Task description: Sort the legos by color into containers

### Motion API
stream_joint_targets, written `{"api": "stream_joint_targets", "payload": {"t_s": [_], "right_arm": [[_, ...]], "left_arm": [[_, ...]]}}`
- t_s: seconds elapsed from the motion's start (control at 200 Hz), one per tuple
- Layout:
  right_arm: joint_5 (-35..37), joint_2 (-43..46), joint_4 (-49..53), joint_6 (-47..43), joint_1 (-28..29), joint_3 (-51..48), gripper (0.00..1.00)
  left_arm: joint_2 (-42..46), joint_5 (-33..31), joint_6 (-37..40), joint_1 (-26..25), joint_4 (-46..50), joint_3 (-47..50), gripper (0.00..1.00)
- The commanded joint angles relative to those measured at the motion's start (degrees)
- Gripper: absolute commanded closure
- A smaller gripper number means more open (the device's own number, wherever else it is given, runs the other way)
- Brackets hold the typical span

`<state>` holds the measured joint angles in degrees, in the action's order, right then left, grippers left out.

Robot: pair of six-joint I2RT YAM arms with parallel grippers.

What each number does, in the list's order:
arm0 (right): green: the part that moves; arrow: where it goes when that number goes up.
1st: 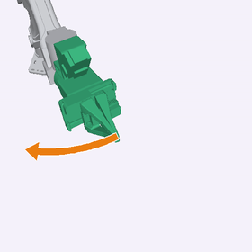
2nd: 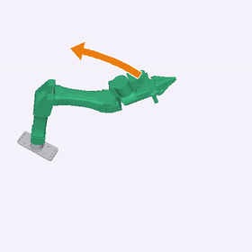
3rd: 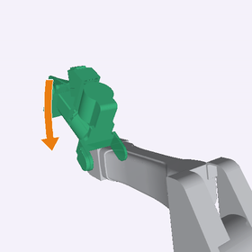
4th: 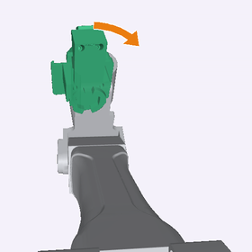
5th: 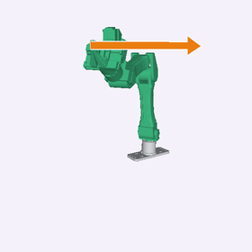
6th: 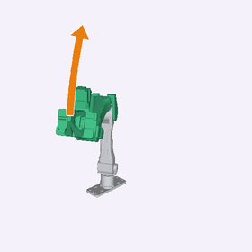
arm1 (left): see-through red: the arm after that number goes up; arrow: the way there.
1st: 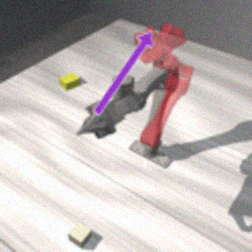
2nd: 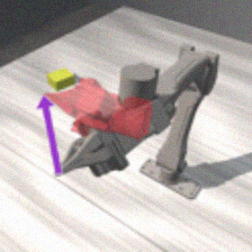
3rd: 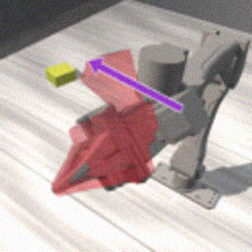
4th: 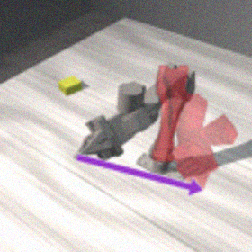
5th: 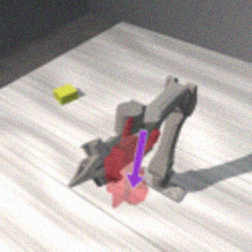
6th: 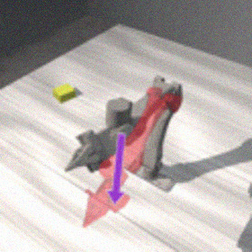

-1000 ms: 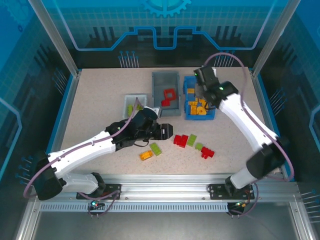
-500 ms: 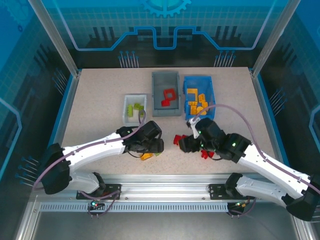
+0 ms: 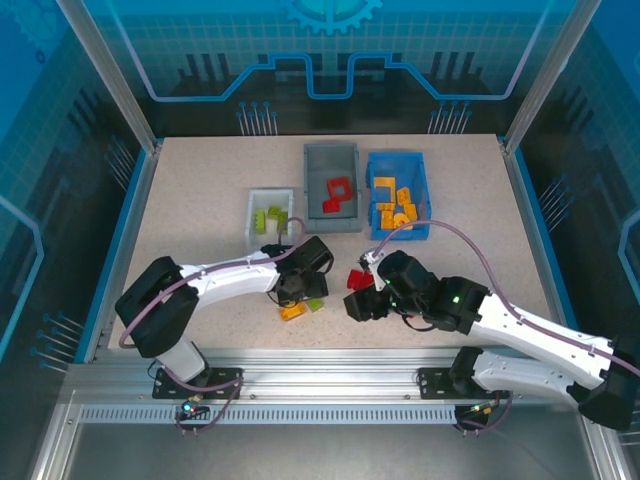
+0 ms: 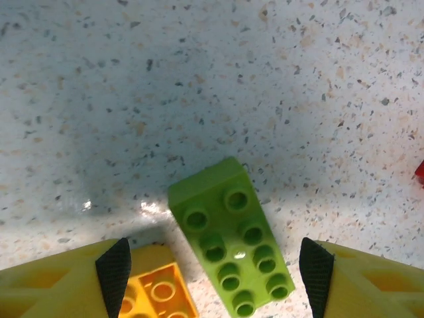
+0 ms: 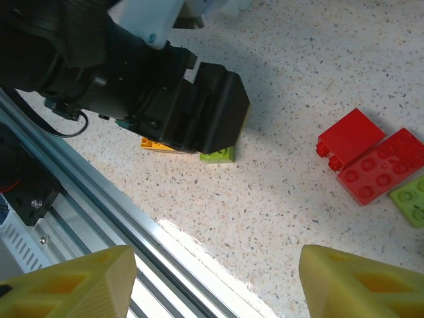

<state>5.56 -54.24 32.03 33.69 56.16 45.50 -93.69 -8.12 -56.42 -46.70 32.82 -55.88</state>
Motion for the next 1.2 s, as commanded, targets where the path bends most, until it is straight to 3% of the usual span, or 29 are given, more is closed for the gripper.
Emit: {"api": "stream_joint_targets", "payload": {"t_s": [0.0, 0.155, 0.51, 0.66, 0.81, 1.03, 1.19], "right_arm": [[0.74, -0.49, -1.87, 1.75, 1.19, 0.39, 0.33], [1.51, -1.20, -2.14, 2.45, 1.76, 0.27, 0.33], [2.51, -1.31, -1.71, 2.84, 1.94, 0.59, 0.35], [2.94, -0.92, -1.88, 3.22, 2.07, 0.31, 0.35], [3.55, -0.48, -1.86, 3.09, 2.17, 0.60, 0.36], [3.76, -0.23, -7.65, -0.07, 3.48, 1.26, 0.36], [5.94, -2.51, -18.80, -4.08, 6.27, 2.48, 0.33]], "left_arm": [[-2.29, 1.09, -1.24, 0.19, -1.46, -2.16, 0.29], [-4.32, 1.97, -1.30, 0.10, -1.30, -2.73, 0.35], [-7.72, 2.34, -1.04, -0.50, -2.74, -3.18, 0.60], [-7.09, -0.34, 0.08, -0.68, -3.73, -4.17, 0.71], [-3.40, -5.80, 3.66, 0.30, 0.36, -8.25, 0.75], [6.97, -9.29, 14.56, 10.32, 6.39, -9.77, 0.76], [7.52, -8.22, 26.72, 20.07, 6.58, -12.65, 0.76]]}}
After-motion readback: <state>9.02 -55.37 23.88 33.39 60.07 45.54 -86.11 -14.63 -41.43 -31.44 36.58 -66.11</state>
